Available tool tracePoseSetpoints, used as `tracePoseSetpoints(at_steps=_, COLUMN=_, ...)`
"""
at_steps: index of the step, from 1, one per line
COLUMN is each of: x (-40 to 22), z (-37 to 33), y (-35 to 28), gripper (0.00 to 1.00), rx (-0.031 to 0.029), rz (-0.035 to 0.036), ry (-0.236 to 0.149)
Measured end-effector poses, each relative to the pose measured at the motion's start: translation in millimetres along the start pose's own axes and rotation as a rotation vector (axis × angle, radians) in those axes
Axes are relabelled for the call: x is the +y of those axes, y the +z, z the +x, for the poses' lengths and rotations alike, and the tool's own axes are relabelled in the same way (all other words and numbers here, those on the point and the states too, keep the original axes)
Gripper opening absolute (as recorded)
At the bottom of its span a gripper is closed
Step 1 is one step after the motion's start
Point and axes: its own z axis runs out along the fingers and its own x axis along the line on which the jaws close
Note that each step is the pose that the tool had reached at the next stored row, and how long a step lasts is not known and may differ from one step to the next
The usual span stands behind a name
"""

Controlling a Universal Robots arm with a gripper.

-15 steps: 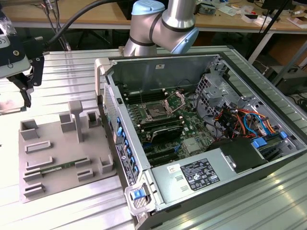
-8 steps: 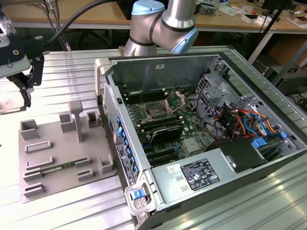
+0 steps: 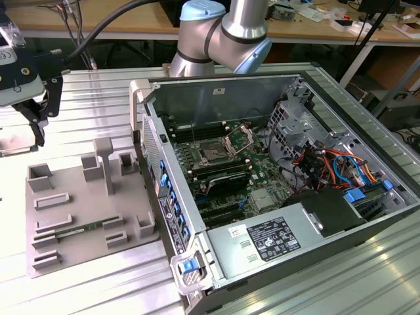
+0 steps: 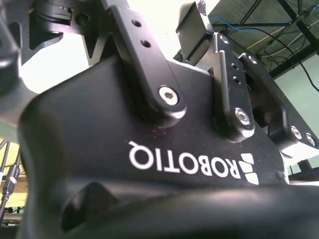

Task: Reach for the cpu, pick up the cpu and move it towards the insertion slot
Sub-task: 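Pick up the cpu and move it towards the insertion slot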

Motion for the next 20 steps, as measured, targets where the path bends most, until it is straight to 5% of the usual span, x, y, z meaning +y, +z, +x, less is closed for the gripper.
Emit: tracePoseSetpoints(at_steps=20, x=-2.7, z=-36.2, y=0.1, gripper=0.55, rx=-0.0001, rz=0.0001, ry=0.0)
